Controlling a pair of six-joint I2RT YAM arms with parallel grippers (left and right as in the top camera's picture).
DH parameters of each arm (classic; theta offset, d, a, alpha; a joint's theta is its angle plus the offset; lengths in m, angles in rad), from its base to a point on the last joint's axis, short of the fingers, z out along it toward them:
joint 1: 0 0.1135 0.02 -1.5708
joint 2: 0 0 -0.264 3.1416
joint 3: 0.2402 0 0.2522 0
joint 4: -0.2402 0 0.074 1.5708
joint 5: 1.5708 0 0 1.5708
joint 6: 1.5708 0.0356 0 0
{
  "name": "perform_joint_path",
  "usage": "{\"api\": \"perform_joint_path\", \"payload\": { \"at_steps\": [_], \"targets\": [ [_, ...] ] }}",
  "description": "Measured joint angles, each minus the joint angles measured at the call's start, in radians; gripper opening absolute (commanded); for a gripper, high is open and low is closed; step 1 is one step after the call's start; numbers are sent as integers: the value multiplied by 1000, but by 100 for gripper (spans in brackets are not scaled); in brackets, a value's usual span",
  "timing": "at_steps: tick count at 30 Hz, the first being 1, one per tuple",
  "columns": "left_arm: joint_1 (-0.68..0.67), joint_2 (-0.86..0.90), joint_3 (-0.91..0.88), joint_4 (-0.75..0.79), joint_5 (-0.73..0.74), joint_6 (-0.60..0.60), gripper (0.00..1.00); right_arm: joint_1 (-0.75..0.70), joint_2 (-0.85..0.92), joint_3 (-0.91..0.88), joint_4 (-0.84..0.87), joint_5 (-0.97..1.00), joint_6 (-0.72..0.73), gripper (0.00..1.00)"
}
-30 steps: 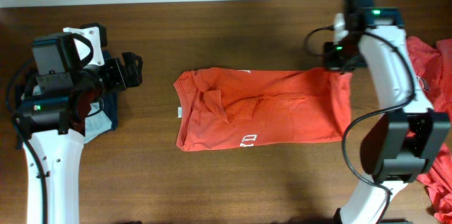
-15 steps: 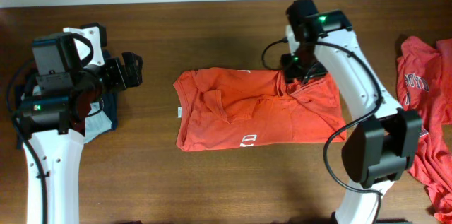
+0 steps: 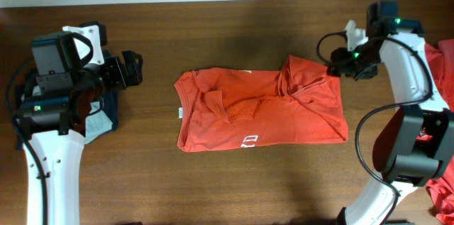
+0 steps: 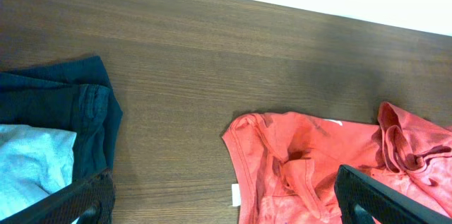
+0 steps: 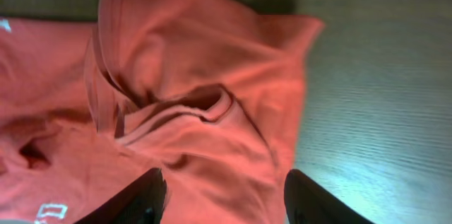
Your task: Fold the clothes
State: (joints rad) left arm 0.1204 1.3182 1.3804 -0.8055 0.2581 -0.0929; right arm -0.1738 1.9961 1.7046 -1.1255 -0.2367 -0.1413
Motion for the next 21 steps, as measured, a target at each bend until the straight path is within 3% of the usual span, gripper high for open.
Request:
{"api": "perform_joint_path", "payload": {
  "at_steps": [8,10,17,21],
  "targets": [
    [0,0,0,2,0,0,99,0,3,-213,246,-55,-47,59],
    [0,0,0,2,0,0,99,0,4,-253,297,-77,-51,52],
    [0,0,0,2,0,0,99,0,4,-285,303,-150,-58,4],
    [0,0,0,2,0,0,99,5,-1,-285,211,-188,-29,4]
  ]
}}
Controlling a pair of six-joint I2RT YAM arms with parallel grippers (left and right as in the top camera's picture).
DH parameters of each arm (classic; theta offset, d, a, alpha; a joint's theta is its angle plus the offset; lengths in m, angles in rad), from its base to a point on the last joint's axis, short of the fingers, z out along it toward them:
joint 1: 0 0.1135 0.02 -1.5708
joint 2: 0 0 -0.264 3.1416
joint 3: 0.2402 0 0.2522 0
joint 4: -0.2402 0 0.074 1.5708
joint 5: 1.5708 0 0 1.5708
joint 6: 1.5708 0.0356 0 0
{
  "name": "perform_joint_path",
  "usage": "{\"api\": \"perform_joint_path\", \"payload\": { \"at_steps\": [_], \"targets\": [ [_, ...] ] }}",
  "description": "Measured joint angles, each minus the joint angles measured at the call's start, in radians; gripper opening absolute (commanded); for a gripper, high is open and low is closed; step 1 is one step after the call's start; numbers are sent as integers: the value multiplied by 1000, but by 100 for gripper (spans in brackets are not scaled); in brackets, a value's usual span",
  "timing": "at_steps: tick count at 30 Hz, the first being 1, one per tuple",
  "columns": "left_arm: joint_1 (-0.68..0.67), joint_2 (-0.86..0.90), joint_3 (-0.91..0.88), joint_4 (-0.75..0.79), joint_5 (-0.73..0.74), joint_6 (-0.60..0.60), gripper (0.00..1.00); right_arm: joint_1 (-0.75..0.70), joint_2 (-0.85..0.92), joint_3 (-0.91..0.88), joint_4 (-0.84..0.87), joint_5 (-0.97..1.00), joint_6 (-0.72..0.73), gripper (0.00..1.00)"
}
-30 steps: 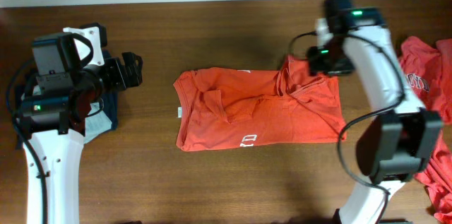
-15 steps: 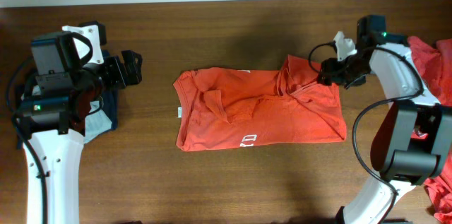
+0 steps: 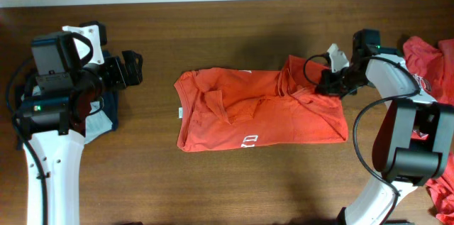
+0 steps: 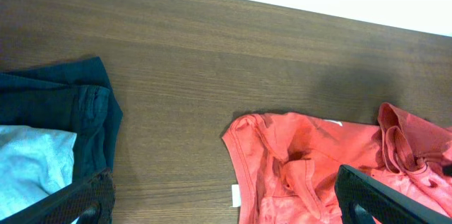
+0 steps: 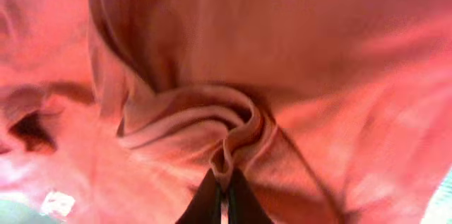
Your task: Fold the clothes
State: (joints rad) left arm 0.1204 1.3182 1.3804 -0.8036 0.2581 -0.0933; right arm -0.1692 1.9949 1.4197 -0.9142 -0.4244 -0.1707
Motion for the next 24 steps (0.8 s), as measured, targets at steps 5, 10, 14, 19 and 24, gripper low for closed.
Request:
{"api": "perform_joint_path", "payload": {
  "at_steps": [5,10,14,19,24],
  "targets": [
    [0,0,0,6,0,0,99,26,-83,-2,-146,-11,39,4],
    [0,0,0,21,0,0,99,129,-216,-2,-260,-13,63,4],
    [0,0,0,23,0,0,99,233,-224,-8,-269,28,103,4],
    [0,0,0,24,0,0,99,358,-224,-51,-261,150,183,40],
    [0,0,0,25,0,0,99,383,-224,-57,-236,228,228,43]
  ]
}}
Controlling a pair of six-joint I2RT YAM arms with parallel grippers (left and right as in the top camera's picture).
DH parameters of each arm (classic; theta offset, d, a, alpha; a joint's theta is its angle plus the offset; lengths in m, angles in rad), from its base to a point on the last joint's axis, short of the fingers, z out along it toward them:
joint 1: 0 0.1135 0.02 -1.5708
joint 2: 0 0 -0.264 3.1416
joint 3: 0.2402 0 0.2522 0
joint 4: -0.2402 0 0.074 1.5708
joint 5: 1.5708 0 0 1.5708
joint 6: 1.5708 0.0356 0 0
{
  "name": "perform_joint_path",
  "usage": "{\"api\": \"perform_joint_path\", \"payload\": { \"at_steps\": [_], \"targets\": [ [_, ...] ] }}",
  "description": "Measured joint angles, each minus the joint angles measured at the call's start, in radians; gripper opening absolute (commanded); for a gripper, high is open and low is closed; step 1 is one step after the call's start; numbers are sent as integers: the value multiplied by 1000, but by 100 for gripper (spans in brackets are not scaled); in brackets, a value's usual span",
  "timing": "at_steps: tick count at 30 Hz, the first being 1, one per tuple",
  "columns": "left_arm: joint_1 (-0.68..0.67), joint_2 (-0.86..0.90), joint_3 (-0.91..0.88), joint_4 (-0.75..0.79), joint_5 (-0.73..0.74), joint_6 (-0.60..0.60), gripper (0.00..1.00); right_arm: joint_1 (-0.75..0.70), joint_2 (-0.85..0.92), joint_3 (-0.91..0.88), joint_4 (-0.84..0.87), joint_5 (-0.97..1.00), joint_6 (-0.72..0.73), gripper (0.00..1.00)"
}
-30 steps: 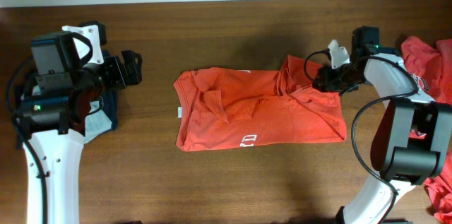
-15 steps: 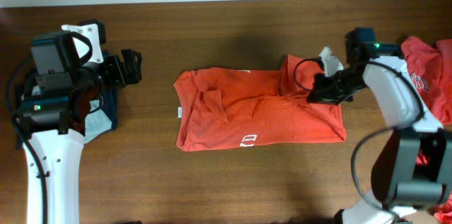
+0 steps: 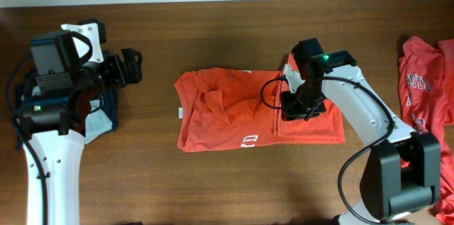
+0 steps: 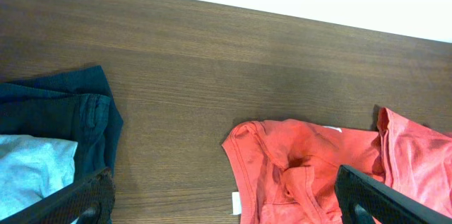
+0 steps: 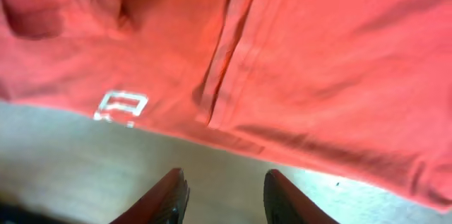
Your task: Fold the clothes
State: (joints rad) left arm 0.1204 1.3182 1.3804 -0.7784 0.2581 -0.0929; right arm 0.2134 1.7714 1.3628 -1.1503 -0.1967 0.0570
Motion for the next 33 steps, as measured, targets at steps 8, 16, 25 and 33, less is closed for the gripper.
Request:
{"api": "perform_joint_path", "payload": {
  "at_steps": [8,16,25,33],
  "targets": [
    [0,0,0,1,0,0,99,-72,0,-4,237,3,55,52],
    [0,0,0,1,0,0,99,-92,13,-5,495,-27,137,52],
    [0,0,0,1,0,0,99,-53,204,-6,523,13,225,52],
    [0,0,0,1,0,0,99,-44,221,-7,516,43,267,48]
  ]
}}
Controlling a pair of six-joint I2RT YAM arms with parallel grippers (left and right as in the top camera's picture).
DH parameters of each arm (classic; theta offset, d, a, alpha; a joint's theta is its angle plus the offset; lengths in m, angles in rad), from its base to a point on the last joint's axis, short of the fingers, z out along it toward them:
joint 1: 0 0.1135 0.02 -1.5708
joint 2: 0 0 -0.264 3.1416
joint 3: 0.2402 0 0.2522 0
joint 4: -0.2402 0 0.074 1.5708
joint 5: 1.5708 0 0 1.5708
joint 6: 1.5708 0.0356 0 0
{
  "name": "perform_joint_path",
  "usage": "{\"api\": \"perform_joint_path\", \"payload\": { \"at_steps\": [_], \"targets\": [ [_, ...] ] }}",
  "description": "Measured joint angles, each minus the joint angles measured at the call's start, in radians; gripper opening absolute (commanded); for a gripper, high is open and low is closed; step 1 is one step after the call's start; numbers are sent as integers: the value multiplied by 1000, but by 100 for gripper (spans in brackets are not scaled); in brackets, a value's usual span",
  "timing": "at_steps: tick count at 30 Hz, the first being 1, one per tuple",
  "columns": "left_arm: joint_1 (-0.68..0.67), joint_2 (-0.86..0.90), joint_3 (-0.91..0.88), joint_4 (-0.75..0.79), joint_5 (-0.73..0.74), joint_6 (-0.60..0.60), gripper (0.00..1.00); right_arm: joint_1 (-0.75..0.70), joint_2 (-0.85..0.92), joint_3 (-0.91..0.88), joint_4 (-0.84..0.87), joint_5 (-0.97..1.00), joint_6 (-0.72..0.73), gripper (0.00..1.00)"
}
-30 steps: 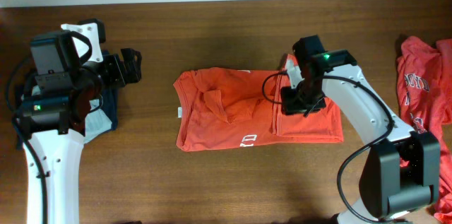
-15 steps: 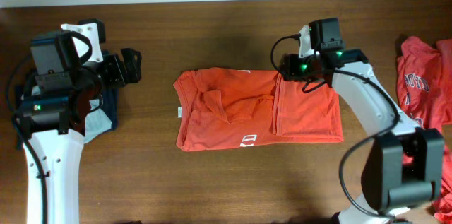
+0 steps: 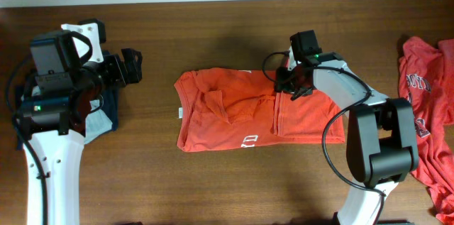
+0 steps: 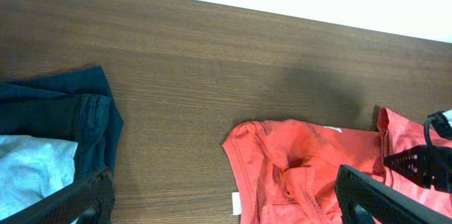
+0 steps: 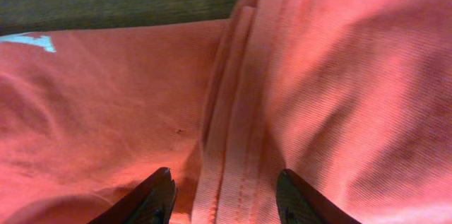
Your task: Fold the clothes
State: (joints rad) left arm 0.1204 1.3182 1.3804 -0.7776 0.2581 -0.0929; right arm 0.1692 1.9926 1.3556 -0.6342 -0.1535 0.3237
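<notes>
An orange-red T-shirt [image 3: 234,115] lies spread at the table's middle. Its right part is folded over, leaving a straight hemmed edge [image 5: 229,146]. My right gripper [image 3: 286,85] hangs open low over the far end of that edge, and the hem runs between its dark fingertips [image 5: 152,199] with nothing held. The left gripper [image 3: 132,69] stays open above bare wood to the left of the shirt; its view shows the shirt's collar end [image 4: 289,167] between its fingers [image 4: 81,199].
Folded dark blue clothes [image 3: 106,111] with a light grey piece [image 4: 28,167] lie under my left arm. Another red shirt [image 3: 422,76] lies rumpled at the right edge of the wooden table [image 3: 234,26].
My right gripper, still open, has moved from the front of the folded-over part to its far end, by the hem. The shirt and the left arm have not changed.
My right gripper was open beside the rumpled right end of the shirt. Then it was shut on a ridge of that cloth. After that the right part lay folded flat over the shirt with the gripper open above it, and now it is open over the fold's hem.
</notes>
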Motion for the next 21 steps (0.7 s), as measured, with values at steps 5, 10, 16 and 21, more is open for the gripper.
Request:
{"api": "perform_joint_path", "payload": {
  "at_steps": [5,10,16,21],
  "targets": [
    [0,0,0,0,0,0,99,17,0,0,-2,64,16,47],
    [0,0,0,0,0,0,99,40,0,0,-5,99,18,59],
    [0,0,0,0,0,0,99,72,0,0,-14,151,29,38],
    [0,0,0,0,0,0,99,79,1,0,-28,200,39,15]
  ]
}}
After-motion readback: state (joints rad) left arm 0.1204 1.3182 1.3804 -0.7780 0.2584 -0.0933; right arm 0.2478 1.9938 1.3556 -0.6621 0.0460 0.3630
